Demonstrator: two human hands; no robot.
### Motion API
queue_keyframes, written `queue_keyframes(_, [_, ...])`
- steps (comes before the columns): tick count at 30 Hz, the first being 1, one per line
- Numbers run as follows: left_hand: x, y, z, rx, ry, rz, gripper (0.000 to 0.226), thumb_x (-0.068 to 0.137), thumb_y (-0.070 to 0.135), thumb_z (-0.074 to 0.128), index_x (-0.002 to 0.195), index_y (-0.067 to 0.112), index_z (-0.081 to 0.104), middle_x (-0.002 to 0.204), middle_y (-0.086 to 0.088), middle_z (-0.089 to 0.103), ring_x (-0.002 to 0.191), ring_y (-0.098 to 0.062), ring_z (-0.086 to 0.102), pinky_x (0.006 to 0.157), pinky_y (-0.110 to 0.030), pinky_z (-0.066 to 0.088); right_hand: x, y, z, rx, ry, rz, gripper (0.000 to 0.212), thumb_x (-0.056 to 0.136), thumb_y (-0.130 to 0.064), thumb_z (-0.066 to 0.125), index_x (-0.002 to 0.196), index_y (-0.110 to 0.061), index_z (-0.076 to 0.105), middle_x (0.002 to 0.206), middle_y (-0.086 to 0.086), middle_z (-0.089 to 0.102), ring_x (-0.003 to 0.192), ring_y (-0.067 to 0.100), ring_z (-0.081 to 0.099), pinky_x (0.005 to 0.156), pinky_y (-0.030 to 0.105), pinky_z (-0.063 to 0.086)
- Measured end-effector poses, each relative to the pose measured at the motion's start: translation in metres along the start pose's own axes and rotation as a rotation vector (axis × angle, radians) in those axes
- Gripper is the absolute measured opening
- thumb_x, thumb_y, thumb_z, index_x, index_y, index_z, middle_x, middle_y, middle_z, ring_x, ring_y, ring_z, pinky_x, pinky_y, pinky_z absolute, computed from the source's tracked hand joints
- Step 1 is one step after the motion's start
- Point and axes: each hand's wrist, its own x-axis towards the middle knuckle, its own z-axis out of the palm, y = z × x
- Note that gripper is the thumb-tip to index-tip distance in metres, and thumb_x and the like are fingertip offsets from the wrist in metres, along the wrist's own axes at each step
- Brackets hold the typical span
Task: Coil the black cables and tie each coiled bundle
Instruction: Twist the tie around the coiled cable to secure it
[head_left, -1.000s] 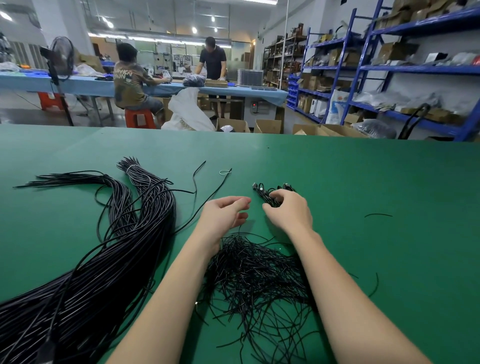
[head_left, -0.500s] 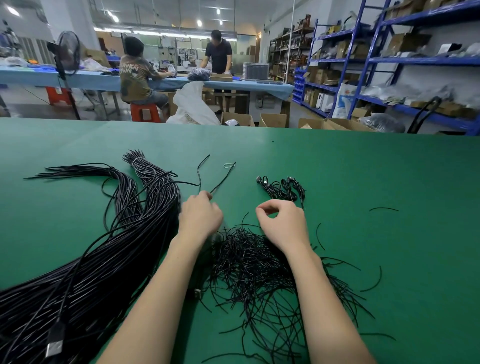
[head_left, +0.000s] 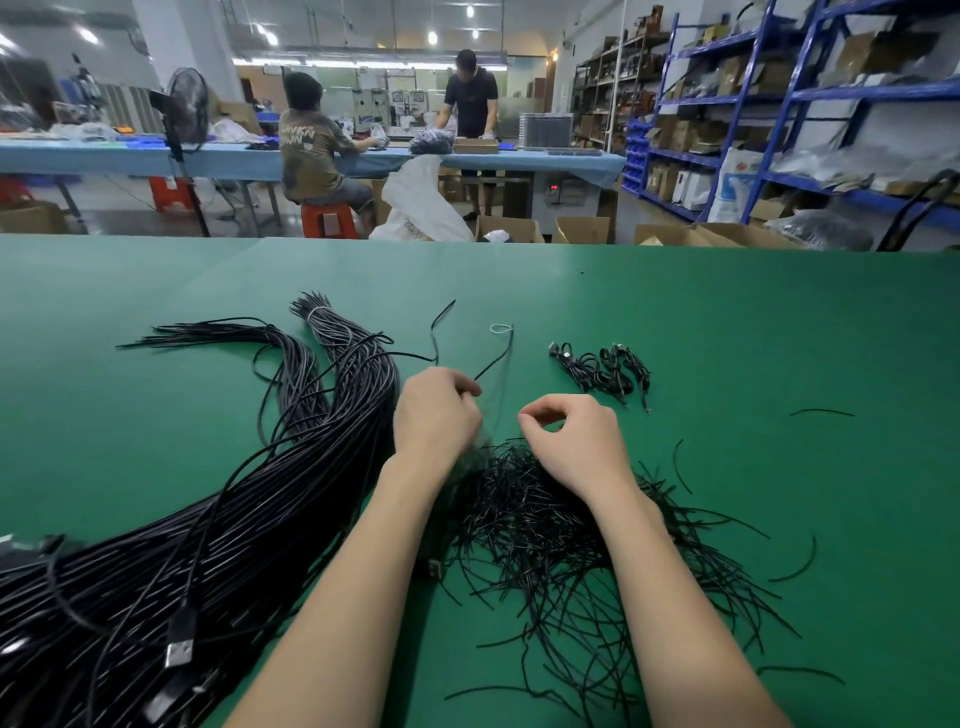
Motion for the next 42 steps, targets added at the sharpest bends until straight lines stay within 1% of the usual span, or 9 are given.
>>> queue_keyframes(6, [0.002,0.012,-0.004,-0.094,0.057,0.049,0.026,0.089,0.013,0.057,0.093,0.026,0.08,0.09,0.001,0.076,0.087,-0.019,0.069,0.081,-0.022,0.049,-0.001,-0.015,0.01,0.087,-0.042,-0.007,0.008,0.083,-0.04,0.072,0.079,-0.034,0.074,0.077,-0.024,0.07,0.082,-0.007,0.063,0.073,0.023,0.049])
queue_keyframes(11, [-0.001,0.025,-0.008,-0.196,0.006,0.104,0.024,0.088,0.014,0.06,0.091,0.028,0.079,0.07,0.01,0.067,0.073,-0.013,0.068,0.077,-0.026,0.053,-0.006,-0.034,0.019,0.209,-0.127,-0.032,0.018,0.085,-0.014,0.062,0.074,-0.027,0.068,0.069,-0.014,0.069,0.073,0.015,0.061,0.058,0.019,0.043])
queue_keyframes(15, [-0.001,0.033,-0.012,-0.327,-0.047,0.206,0.022,0.09,0.014,0.062,0.092,0.027,0.081,0.086,0.009,0.076,0.061,0.0,0.061,0.072,-0.02,0.05,-0.006,-0.038,0.021,0.292,-0.113,0.003,0.012,0.087,-0.008,0.058,0.078,-0.012,0.064,0.071,0.002,0.066,0.07,0.024,0.053,0.055,0.03,0.036])
queue_keyframes(22, [-0.004,0.04,-0.001,-0.377,-0.079,0.319,0.022,0.09,0.017,0.067,0.105,0.029,0.077,0.105,0.013,0.073,0.093,0.003,0.058,0.077,-0.006,0.038,0.0,-0.031,0.004,0.596,-0.05,0.188,0.03,0.095,-0.007,0.052,0.08,-0.021,0.073,0.066,-0.008,0.068,0.054,0.008,0.056,0.044,0.017,0.036])
queue_keyframes(26, [-0.006,0.043,-0.004,-0.495,0.03,0.377,0.007,0.088,0.028,0.073,0.084,0.023,0.076,0.072,0.011,0.066,0.065,0.001,0.052,0.064,-0.013,0.038,0.006,-0.024,-0.015,0.852,0.105,0.268,0.015,0.1,-0.02,0.063,0.091,-0.021,0.075,0.076,-0.015,0.076,0.052,0.001,0.056,0.042,0.012,0.038])
queue_keyframes(30, [-0.006,0.042,-0.008,-0.402,-0.263,0.212,0.054,0.093,0.059,0.055,0.062,0.02,0.073,0.052,0.004,0.061,0.046,-0.009,0.048,0.05,-0.02,0.038,0.007,-0.022,-0.028,1.014,0.141,0.321,0.01,0.098,-0.026,0.068,0.095,-0.019,0.074,0.086,-0.009,0.079,0.05,-0.001,0.056,0.044,0.013,0.041])
queue_keyframes(33, [-0.007,0.039,-0.008,-0.431,-0.497,0.022,0.066,0.096,0.067,0.04,0.079,0.015,0.077,0.07,0.001,0.075,0.053,-0.013,0.059,0.049,-0.02,0.043,0.008,-0.019,-0.042,1.059,0.169,0.325,0.008,0.099,-0.022,0.066,0.097,-0.019,0.073,0.087,-0.006,0.079,0.052,0.001,0.054,0.043,0.013,0.038])
queue_keyframes(36, [0.0,0.039,-0.008,-0.514,-0.576,-0.1,0.072,0.096,0.072,0.029,0.108,0.017,0.074,0.1,0.002,0.077,0.088,-0.012,0.071,0.075,-0.026,0.055,0.009,-0.015,-0.059,1.013,0.177,0.319,0.009,0.099,-0.019,0.065,0.098,-0.016,0.073,0.084,-0.005,0.079,0.054,0.002,0.052,0.043,0.012,0.036])
queue_keyframes(42, [0.002,0.03,0.002,-0.384,-0.526,-0.16,0.08,0.096,0.072,0.024,0.15,0.017,0.044,0.154,0.0,0.045,0.137,-0.022,0.046,0.117,-0.048,0.033,0.007,-0.004,-0.081,1.173,0.275,0.373,0.011,0.101,-0.017,0.061,0.093,-0.015,0.069,0.078,-0.005,0.075,0.054,0.004,0.052,0.042,0.014,0.037])
